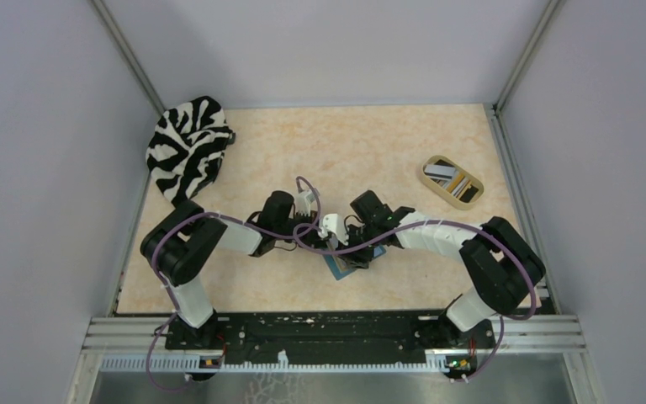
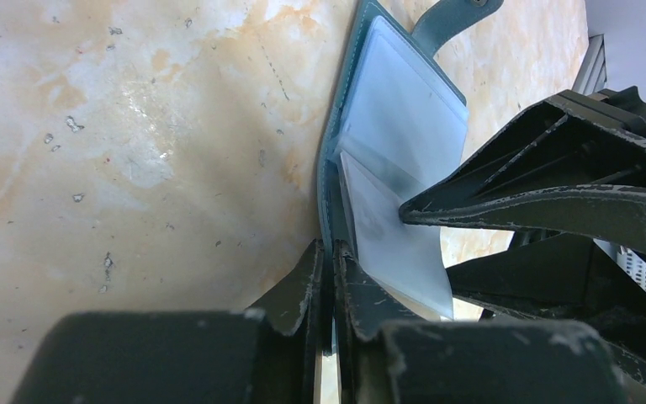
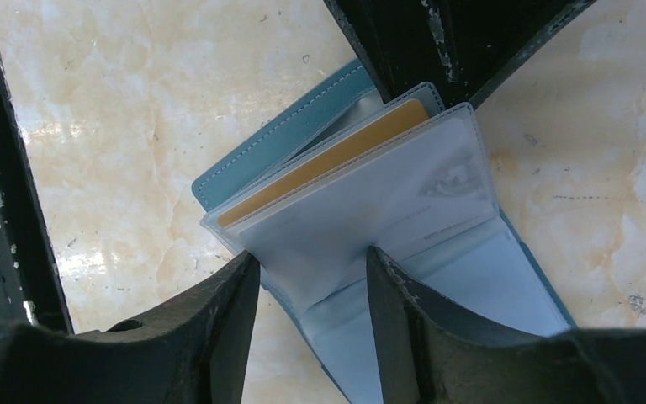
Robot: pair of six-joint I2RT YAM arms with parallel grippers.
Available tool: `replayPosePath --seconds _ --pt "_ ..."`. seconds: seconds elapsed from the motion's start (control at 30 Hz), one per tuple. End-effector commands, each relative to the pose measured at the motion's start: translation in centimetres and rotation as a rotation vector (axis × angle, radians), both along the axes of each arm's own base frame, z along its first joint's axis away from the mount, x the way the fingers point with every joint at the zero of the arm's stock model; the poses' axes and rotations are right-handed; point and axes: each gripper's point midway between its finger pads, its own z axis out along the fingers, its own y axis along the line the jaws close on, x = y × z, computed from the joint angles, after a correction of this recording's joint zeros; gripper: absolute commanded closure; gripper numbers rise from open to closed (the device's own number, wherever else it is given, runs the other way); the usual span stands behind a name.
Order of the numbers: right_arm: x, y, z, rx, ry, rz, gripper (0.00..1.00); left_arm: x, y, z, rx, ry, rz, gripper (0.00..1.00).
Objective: Put the credit cards into the card holder
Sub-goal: Open the card holder at the center of the board.
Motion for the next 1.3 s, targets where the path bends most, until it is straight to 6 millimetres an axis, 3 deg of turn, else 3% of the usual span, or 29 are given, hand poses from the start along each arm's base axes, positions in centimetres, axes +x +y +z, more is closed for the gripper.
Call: replayPosePath --seconds 0.0,0.33,0.57,0.8,1.03,1.27 --pt "2.1 1.6 1.8 0.037 -0.071 -0.016 0.5 -0.7 -0.2 -0.1 -0.018 0.007 -0.029 0.89" --pt "2.9 1.2 2.2 0.026 -0.068 -0.067 0.46 -0.6 0.0 0.0 -0.023 0.006 -0.025 0.86" --pt "3.7 0.7 2.6 0.033 -0.074 -0.11 0.45 -0.5 0.7 0.4 -0.03 -0.01 0.012 0.68" --pt "3.9 0.5 2.7 0.038 -0.063 -0.126 0.45 -0.5 1.8 1.4 -0.044 -0.039 0.07 0.63" --pt "4.1 0.3 2.7 0.039 -0.061 -0.136 0.45 -1.1 2.8 2.7 -0.075 -0.067 0.119 0.68" --pt "4.3 0.2 2.8 0.038 -0.06 -0.143 0.46 -1.2 1.4 4.4 -0.145 -0.071 0.052 0.81"
